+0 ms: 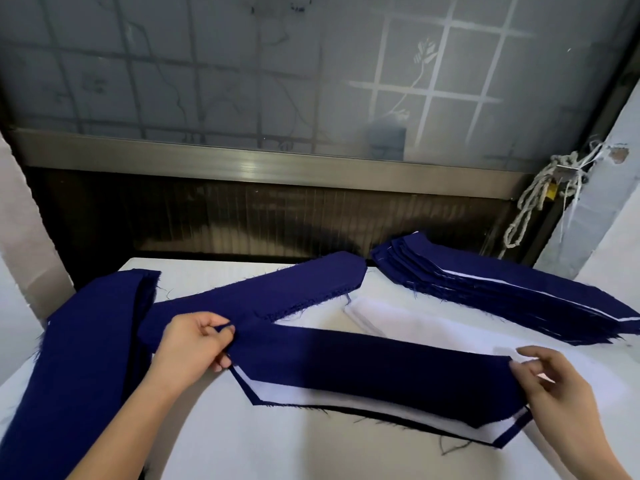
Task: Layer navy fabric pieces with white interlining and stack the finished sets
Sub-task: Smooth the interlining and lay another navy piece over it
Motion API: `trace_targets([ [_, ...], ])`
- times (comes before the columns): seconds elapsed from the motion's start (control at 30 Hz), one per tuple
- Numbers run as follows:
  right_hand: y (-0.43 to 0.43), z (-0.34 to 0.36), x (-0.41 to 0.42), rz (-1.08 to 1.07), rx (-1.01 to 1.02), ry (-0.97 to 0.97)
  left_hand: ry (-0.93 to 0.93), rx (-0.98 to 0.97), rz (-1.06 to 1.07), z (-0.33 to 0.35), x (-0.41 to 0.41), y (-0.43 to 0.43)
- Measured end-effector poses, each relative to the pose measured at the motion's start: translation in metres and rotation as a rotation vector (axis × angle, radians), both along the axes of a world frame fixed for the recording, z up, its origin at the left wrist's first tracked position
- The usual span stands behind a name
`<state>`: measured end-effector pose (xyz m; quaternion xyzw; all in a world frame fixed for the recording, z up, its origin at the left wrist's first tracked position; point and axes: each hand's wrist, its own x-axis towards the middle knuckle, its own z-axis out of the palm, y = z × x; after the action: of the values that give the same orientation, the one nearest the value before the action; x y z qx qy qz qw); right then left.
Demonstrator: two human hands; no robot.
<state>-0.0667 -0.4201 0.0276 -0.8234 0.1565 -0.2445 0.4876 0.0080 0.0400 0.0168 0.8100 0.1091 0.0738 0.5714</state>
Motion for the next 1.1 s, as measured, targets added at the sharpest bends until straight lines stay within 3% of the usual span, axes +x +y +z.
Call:
trace_targets([
  [0.07, 0.000, -0.011, 0.000, -0.031, 0.015, 0.059, 0.045, 0.085, -0.049, -0.002, -0.002, -0.001],
  [0.2, 0.005, -0.018, 0.004, -0.096, -0.178, 0.126, 0.069, 0.345, -0.156, -0.004, -0.008, -0.002],
  [0.47, 0.010, -0.022, 0.002, 0.026, -0.390, 0.182, 0.056, 0.401, -0.189, -0.003, -0.010, -0.005],
  [0.8, -0.001, -0.027, 0.002, -0.175, -0.092, 0.012, 0.083, 0.325, -0.185, -0.007, -0.008, -0.003],
  [1.1, -0.004, -0.032, 0.005, -0.199, -0.137, 0.051, 0.058, 0.440, -0.213, -0.008, -0.008, -0.004],
])
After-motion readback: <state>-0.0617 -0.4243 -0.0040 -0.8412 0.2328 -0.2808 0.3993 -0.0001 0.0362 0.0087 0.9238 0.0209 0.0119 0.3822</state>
